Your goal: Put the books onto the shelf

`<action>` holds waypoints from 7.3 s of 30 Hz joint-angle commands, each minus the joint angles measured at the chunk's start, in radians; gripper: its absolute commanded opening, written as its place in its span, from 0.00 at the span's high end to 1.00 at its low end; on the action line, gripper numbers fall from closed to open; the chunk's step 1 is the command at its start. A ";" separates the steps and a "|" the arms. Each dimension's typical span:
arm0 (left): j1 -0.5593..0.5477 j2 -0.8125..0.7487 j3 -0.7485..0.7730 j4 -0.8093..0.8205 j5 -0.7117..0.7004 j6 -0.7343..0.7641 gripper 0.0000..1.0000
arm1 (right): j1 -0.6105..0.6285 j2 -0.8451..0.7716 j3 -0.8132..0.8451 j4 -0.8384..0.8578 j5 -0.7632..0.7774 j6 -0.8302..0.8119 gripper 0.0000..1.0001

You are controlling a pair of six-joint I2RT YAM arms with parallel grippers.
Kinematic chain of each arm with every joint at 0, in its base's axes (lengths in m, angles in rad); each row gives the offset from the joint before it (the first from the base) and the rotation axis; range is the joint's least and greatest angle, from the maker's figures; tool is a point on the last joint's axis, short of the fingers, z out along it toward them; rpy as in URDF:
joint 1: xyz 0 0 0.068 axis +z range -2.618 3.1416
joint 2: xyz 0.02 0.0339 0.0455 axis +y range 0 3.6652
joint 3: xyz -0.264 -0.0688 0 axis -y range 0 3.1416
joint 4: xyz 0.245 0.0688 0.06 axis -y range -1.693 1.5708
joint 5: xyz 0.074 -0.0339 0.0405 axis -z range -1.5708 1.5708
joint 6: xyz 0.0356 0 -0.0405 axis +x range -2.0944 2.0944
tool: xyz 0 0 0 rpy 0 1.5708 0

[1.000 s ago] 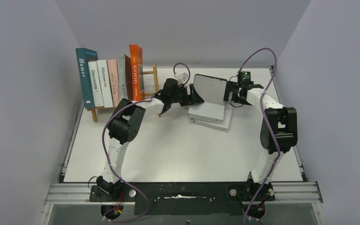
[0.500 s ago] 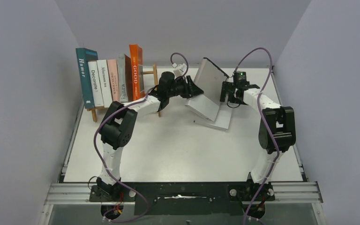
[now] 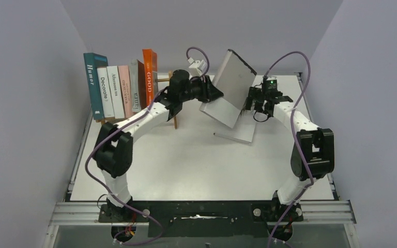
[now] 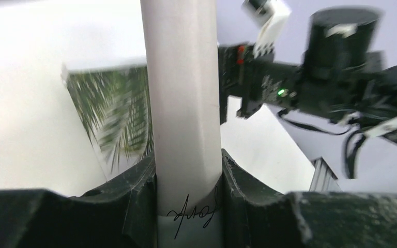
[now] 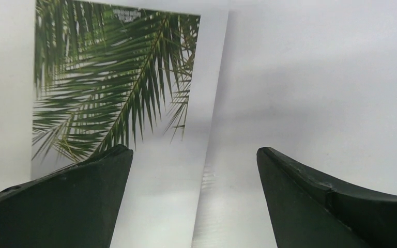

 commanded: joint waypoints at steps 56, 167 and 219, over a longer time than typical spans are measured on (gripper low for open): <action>0.149 -0.444 -0.445 0.291 -0.905 0.549 1.00 | 0.001 -0.103 -0.058 0.059 -0.010 0.010 0.02; -0.032 0.102 0.056 -0.136 -0.226 0.169 0.14 | -0.142 0.022 -0.036 -0.063 0.090 0.085 0.02; -0.100 0.353 0.186 0.081 0.087 -0.033 0.14 | -0.104 0.151 -0.021 0.031 -0.057 0.041 0.02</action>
